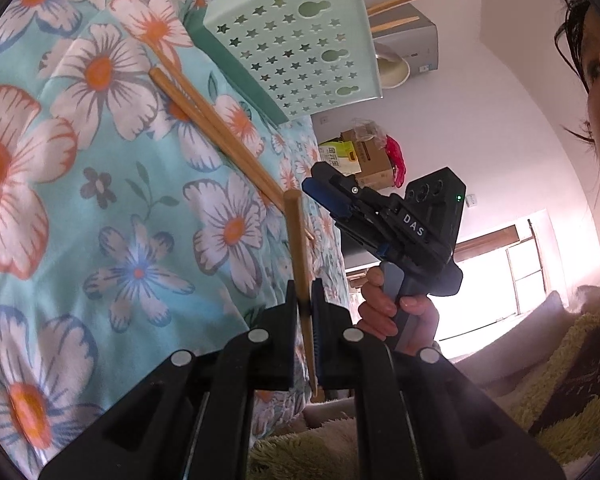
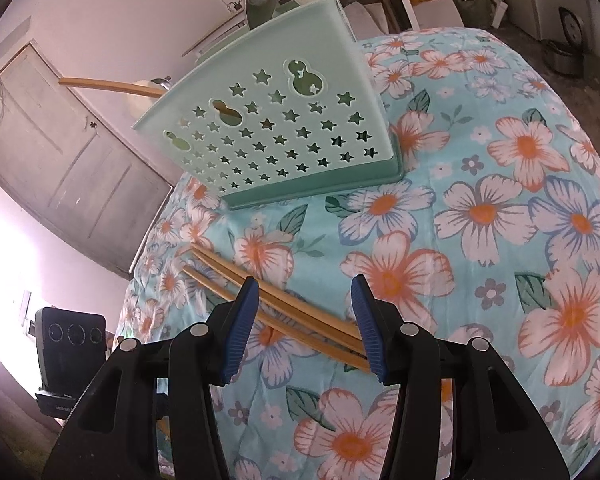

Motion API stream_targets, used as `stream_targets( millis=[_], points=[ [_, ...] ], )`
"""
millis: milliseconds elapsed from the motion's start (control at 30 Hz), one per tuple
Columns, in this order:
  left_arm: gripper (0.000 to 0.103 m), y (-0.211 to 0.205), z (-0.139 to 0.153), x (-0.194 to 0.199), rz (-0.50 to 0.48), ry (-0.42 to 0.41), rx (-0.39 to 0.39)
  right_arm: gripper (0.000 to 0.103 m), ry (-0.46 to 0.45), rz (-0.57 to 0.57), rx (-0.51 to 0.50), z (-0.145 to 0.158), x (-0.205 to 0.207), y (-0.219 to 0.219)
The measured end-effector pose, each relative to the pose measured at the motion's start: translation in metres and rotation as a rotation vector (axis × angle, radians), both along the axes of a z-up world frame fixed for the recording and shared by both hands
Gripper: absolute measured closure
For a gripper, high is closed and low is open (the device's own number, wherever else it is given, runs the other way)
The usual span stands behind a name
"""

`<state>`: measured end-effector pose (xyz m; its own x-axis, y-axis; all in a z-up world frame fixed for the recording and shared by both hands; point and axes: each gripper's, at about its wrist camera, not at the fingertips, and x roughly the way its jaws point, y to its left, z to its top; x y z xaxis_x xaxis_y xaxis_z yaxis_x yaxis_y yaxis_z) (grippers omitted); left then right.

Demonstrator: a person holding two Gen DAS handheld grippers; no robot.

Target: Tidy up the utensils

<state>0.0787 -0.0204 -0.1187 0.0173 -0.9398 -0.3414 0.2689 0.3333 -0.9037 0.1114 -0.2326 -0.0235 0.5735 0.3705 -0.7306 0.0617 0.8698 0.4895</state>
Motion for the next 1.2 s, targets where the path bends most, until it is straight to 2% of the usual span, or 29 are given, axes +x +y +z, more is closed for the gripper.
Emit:
stream_targets(
  millis=[200, 367, 500, 667, 1100, 1200],
  points=[
    [0.097, 0.003, -0.003, 0.002, 0.018, 0.015, 0.014, 0.056, -0.017, 0.036, 0.006, 0.002, 0.0, 0.008],
    [0.097, 0.01, -0.006, 0.004, 0.059, 0.024, 0.018, 0.07, -0.041, 0.183, -0.028, 0.008, 0.013, 0.036],
    [0.097, 0.021, -0.006, 0.004, 0.102, 0.032, 0.022, 0.083, -0.059, 0.362, -0.094, 0.012, 0.029, 0.071],
    [0.096, 0.038, -0.007, 0.006, 0.158, 0.047, 0.041, 0.086, -0.085, 0.546, -0.241, 0.01, 0.044, 0.115],
    [0.096, 0.069, 0.009, 0.002, 0.242, -0.006, 0.077, 0.086, -0.102, 0.745, -0.519, -0.012, 0.062, 0.169],
    [0.096, 0.072, 0.015, -0.001, 0.256, -0.023, 0.087, 0.094, -0.119, 0.749, -0.541, -0.012, 0.059, 0.175]
  ],
)
